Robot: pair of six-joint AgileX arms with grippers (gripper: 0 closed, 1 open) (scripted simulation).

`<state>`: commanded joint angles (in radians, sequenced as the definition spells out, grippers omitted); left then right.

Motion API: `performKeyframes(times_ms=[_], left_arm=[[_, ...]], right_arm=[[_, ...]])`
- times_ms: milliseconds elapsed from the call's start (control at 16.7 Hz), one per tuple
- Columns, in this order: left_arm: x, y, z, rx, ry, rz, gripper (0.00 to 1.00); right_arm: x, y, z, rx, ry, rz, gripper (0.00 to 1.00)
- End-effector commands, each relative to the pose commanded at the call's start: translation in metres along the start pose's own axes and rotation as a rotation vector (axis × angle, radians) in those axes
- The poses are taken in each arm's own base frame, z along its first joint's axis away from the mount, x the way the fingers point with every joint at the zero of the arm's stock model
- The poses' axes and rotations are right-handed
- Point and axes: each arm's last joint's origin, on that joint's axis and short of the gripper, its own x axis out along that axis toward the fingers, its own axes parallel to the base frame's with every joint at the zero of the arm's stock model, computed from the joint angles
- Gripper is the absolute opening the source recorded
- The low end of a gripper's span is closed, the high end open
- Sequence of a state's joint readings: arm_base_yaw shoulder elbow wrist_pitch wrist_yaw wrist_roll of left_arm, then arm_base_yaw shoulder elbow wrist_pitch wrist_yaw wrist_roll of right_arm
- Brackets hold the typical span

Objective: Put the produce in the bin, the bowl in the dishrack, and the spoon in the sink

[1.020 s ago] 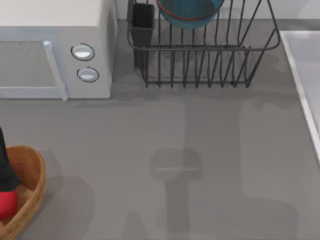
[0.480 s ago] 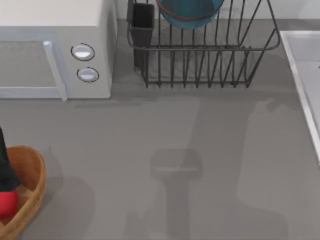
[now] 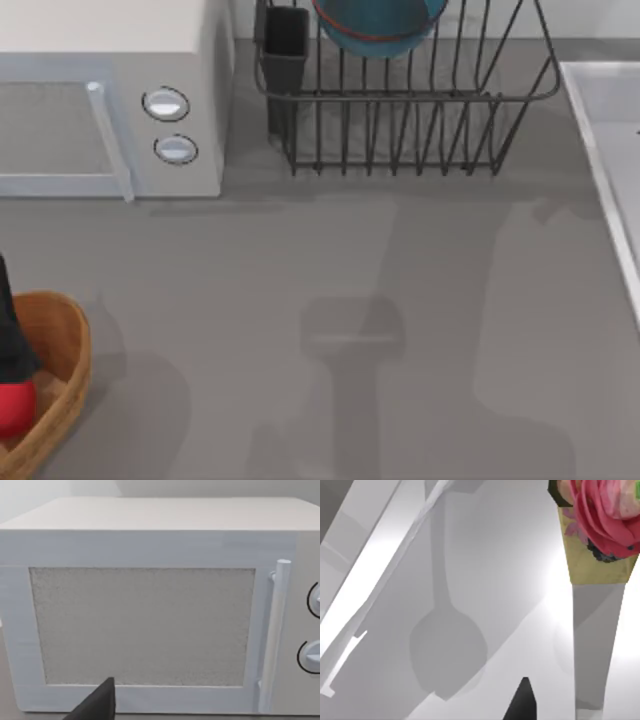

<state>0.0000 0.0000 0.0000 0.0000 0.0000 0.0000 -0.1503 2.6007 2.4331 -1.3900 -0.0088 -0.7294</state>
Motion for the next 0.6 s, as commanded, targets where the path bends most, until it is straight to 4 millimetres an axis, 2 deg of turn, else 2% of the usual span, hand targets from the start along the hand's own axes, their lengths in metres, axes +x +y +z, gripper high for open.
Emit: performKeyframes(times_ms=[420,600], left_arm=[[0.0000,0.0000,0.0000,0.000,0.000,0.000,1.00],[0.0000,0.0000,0.0000,0.000,0.000,0.000,1.00]], right_arm=[[0.0000,0.0000,0.0000,0.000,0.000,0.000,0.98],[0.0000,0.0000,0.0000,0.000,0.000,0.000,1.00]])
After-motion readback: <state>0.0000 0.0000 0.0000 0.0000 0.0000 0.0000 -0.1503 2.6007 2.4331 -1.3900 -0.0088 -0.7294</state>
